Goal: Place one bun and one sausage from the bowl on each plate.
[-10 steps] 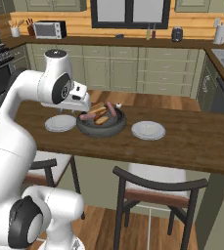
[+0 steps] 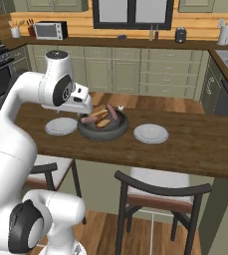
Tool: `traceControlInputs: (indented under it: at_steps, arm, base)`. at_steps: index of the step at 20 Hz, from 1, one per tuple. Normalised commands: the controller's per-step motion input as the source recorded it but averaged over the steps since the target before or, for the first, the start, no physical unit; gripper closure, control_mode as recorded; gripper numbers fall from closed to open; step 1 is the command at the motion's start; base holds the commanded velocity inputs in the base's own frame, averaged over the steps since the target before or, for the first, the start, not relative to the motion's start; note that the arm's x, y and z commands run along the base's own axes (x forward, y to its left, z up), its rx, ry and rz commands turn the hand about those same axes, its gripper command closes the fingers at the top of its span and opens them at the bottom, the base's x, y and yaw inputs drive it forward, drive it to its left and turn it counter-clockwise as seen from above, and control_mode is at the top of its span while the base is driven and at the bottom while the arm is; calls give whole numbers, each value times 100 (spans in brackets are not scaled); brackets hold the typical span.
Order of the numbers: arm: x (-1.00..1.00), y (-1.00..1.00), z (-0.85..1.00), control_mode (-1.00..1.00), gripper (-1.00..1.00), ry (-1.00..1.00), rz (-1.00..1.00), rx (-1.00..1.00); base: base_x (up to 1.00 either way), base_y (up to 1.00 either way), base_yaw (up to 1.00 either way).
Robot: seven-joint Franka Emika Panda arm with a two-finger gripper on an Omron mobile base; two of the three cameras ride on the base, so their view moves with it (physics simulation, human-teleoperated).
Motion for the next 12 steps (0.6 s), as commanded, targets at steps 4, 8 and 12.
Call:
traceControlInputs:
  at_steps: [4, 8, 12]
  arm:
    - [0, 0, 0, 100, -100, 0, 0, 0]
    - [65, -1, -11, -100, -100, 0, -1, 0]
    - [100, -16, -26, -100, -100, 4, -4, 0]
  base:
    - [39, -7, 0]
    - [0, 0, 0]
    - [0, 0, 0]
